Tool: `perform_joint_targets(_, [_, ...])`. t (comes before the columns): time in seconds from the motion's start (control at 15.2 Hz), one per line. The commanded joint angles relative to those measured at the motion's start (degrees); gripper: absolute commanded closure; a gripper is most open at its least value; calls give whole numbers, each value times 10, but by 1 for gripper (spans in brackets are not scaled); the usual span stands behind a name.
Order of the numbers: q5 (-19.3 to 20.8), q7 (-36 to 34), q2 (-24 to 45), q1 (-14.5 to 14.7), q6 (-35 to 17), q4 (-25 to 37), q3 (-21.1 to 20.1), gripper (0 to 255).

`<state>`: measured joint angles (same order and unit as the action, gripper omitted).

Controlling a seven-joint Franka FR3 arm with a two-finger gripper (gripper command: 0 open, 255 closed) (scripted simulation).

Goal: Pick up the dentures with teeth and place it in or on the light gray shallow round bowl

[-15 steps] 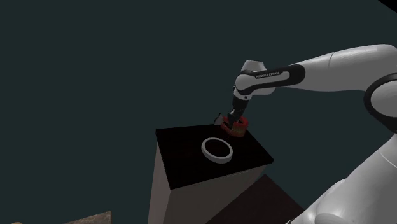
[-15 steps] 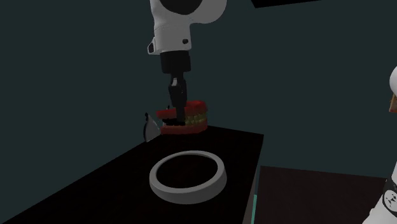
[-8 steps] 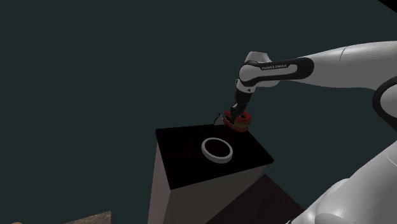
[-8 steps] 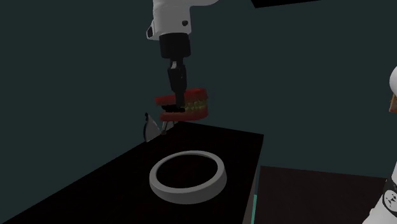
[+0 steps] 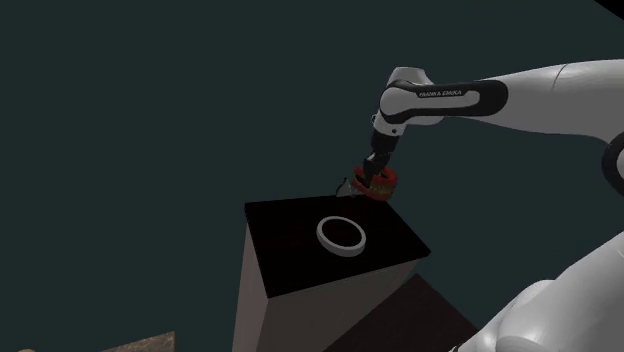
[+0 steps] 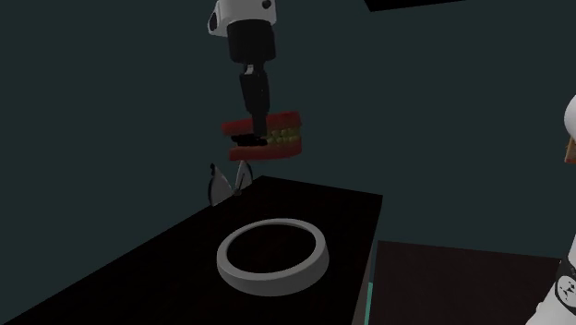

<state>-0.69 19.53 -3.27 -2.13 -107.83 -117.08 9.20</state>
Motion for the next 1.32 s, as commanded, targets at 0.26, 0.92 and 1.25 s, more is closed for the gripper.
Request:
perform_joint_targets(0.26, [-6, -77, -58, 35, 4, -51, -43, 255])
perform_joint_targets(0.92, [-25, -165, -95, 77, -8, -97, -98, 255])
perform_joint_targets(1.25, [-26, -164, -84, 77, -47, -125, -99, 255])
